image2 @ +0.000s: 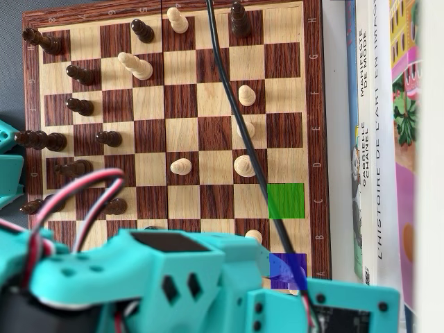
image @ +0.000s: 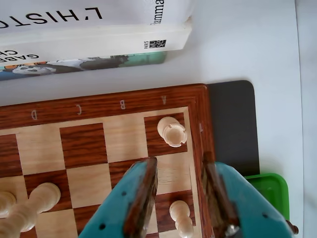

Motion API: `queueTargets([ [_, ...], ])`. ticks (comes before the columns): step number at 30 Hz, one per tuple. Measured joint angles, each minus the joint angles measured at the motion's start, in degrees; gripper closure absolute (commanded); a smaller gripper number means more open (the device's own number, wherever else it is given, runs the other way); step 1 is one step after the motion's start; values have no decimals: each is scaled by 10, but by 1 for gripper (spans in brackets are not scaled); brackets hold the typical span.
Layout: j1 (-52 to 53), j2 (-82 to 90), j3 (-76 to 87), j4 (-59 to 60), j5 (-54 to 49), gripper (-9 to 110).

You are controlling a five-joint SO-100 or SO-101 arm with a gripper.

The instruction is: Play chess

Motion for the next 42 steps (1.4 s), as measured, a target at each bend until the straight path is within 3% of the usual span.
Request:
queueTargets([
  [42, -11, -95, -55, 0, 11, 84],
])
